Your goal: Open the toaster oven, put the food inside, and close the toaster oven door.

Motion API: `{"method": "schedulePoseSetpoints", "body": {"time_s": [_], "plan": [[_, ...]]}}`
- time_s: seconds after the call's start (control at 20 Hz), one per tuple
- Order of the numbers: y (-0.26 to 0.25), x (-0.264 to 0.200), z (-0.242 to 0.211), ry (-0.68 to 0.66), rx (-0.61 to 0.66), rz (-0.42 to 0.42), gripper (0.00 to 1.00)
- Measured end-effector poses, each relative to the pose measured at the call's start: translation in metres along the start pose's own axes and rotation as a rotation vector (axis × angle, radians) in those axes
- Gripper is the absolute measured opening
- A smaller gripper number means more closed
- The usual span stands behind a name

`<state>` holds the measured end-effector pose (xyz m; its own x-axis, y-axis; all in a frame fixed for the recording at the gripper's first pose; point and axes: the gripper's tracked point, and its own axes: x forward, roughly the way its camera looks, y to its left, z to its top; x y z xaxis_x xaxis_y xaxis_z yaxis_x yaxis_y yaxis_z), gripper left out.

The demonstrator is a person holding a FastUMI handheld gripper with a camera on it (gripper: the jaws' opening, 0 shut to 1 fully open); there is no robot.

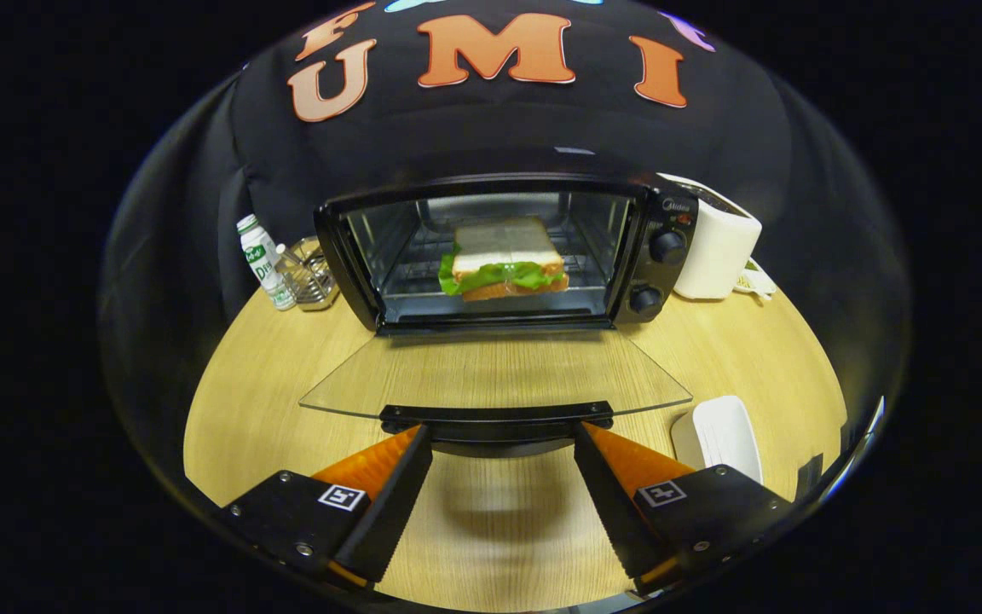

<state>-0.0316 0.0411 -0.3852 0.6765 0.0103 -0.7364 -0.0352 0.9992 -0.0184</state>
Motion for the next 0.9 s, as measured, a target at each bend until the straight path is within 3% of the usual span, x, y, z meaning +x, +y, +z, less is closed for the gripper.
{"method": "schedulePoseSetpoints", "body": {"time_s": [0.55,0.9], "plan": [[-0.006,-0.002,0.097,-0.182,0.045,0.024,1.0],[0.002,0.019,0.124,-0.183,0.108,0.048,0.99]]}}
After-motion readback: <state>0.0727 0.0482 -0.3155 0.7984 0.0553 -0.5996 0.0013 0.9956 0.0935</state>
